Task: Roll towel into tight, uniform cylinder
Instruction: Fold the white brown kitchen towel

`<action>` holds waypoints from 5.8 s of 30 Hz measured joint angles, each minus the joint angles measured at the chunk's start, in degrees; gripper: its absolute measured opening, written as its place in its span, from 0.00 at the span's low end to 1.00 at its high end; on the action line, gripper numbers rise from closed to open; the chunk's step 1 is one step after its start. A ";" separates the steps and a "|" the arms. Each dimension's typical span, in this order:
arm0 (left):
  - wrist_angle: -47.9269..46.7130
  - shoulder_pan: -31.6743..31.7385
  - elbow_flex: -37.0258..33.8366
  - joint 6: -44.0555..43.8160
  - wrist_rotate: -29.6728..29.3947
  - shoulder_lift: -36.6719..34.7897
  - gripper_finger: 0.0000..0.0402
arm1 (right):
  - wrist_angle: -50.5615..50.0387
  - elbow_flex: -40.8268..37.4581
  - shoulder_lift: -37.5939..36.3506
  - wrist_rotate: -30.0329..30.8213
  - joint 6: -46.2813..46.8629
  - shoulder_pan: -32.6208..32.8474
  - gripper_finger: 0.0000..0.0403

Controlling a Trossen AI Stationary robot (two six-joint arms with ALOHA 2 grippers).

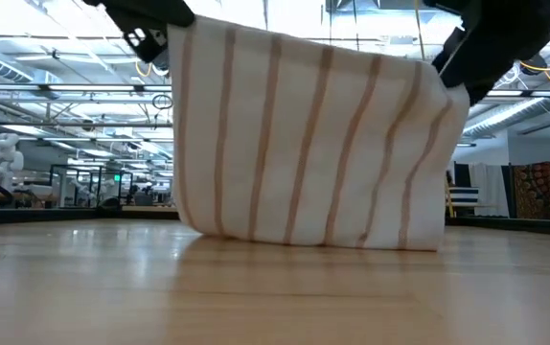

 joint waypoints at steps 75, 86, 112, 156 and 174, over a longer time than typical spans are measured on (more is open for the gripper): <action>6.56 -6.34 0.04 -30.43 12.73 14.82 0.36 | 13.44 -0.02 21.40 -16.68 17.46 10.40 0.39; 11.06 -3.35 0.52 -54.56 19.21 12.74 0.41 | -0.59 0.02 12.91 -21.68 23.70 7.69 0.42; 2.40 63.44 10.49 -29.25 27.96 12.23 0.41 | -15.70 0.07 -5.77 -11.13 44.97 -21.42 0.42; 12.21 73.35 12.64 -22.97 30.67 30.05 0.73 | -15.59 0.07 -5.73 -3.48 51.04 -20.00 0.42; 10.04 73.00 15.52 -21.34 31.73 34.53 0.50 | -15.56 0.07 -5.73 -3.61 52.23 -19.93 0.42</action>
